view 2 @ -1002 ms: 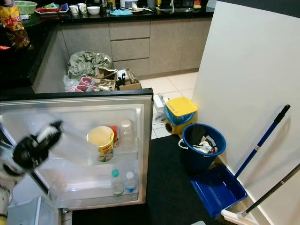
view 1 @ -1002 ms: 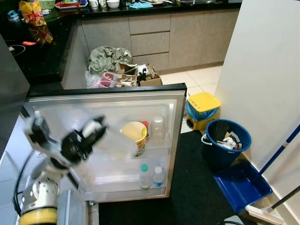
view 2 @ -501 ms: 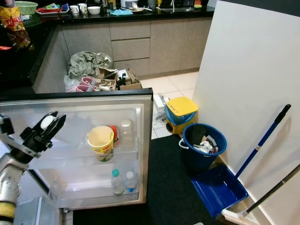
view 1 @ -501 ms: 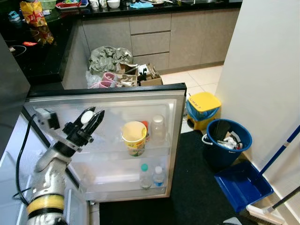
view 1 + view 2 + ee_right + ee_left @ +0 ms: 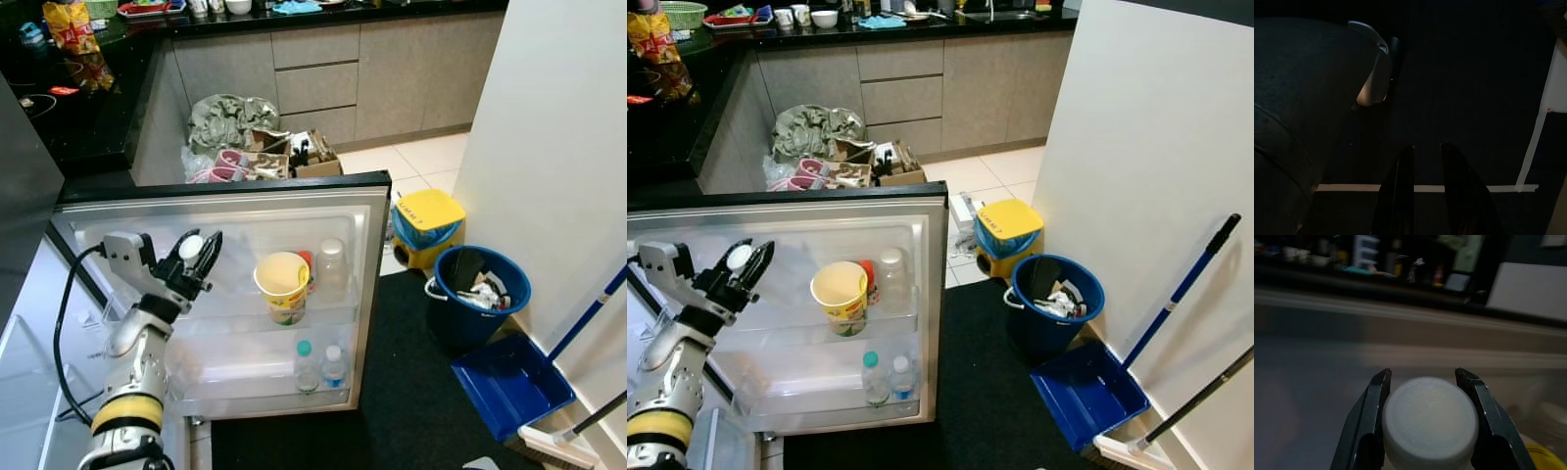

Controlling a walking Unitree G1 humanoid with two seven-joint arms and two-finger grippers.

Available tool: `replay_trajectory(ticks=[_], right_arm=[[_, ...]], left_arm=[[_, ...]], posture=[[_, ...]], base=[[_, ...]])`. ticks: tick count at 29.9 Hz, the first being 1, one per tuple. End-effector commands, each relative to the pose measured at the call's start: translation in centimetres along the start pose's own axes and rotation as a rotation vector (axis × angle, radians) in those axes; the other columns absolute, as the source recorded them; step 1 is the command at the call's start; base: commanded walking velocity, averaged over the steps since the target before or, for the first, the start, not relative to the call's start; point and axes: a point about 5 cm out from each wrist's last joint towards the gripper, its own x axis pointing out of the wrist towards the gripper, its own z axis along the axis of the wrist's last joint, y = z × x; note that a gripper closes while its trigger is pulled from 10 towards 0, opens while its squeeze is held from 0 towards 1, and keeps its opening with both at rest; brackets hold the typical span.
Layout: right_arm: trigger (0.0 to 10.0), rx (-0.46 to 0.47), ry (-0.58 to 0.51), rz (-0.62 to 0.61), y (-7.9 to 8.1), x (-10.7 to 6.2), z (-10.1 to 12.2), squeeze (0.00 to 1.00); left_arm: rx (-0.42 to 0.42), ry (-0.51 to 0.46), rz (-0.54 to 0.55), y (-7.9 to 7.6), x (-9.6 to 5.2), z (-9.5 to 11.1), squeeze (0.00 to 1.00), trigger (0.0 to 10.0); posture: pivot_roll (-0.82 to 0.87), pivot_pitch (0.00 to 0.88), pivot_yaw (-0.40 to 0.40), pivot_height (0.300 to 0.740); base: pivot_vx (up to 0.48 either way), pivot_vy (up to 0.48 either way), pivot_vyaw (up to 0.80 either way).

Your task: Restocking fridge

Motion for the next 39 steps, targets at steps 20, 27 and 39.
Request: replay_trajectory(ticks=[20,27,39], right_arm=[[10.0,0.02,-0.005,0.009,0.7,0.1,0.0,0.0],[10.0,0.023,-0.003,0.011,0.8,0.1,-0.2,0.0],[10.0,0.027,-0.005,0.019,1.1,0.2,-0.1,0.0]], left_arm=[[0.016,0.14,0.049,-4.3,1.4,-5.1,0.0,10.0],[0.041,0.158,0.057,-4.7,1.5,-5.7,0.0,10.0],[0.19,0.185,0.02,-5.4,1.7,-5.8,1.0,10.0]], posture=[[-0.05,0.0,0.061,0.74],[-0.05,0.0,0.065,0.74],[-0.05,0.0,0.067,0.74]], base=[[0.0,0.0,0.0],[0.0,0.0,0.0],[0.0,0.0,0.0]])
